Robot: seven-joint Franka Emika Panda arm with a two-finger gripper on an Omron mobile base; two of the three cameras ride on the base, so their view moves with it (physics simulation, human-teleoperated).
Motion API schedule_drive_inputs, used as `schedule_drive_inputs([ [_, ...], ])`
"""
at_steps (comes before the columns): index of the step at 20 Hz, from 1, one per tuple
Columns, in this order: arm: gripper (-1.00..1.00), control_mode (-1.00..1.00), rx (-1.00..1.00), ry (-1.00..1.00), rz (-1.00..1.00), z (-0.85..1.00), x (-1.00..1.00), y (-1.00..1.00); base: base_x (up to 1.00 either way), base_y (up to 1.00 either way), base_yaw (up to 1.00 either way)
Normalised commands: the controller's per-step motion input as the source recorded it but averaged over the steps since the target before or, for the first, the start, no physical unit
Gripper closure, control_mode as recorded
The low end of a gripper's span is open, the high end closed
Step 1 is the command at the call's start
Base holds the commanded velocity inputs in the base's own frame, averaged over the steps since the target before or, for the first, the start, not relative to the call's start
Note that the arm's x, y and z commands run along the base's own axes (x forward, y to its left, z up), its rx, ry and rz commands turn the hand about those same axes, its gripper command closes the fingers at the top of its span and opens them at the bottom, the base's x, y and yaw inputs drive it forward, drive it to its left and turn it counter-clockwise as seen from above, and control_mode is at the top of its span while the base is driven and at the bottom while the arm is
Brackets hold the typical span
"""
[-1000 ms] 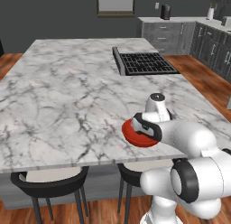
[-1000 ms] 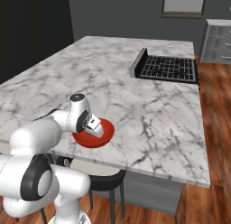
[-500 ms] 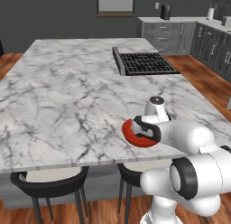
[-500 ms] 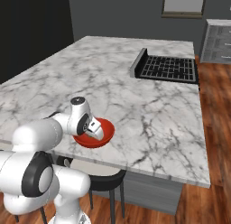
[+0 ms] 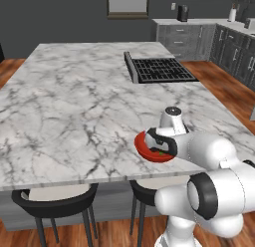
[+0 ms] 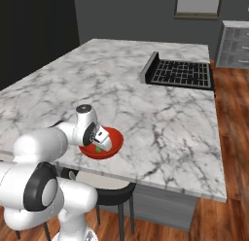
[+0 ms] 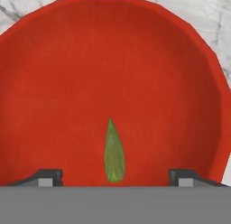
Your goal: There is a bowl on the dining counter. Grab a lemon wedge from the fridge and place it in the bowl. Then get the liquor bottle and glass cup from the cabinet and place them next to the bowl.
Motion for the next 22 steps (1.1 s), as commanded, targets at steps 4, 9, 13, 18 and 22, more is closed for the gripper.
schedule_drive_inputs([
  [4, -1.00, -1.00, 0.00, -0.06, 0.00, 0.38, -0.25, 0.00, 0.00, 0.00, 0.00],
  [9, -1.00, -1.00, 0.00, -0.12, 0.00, 0.62, -0.43, 0.00, 0.00, 0.00, 0.00],
  [13, -1.00, -1.00, 0.00, -0.14, 0.00, 0.64, -0.51, -0.02, 0.00, 0.00, 0.00],
  [18, -1.00, -1.00, 0.00, -0.20, 0.00, 0.65, -0.62, -0.12, 0.00, 0.00, 0.00],
  [22, -1.00, -1.00, -0.01, -0.26, 0.00, 0.78, -0.61, -0.13, 0.00, 0.00, 0.00],
])
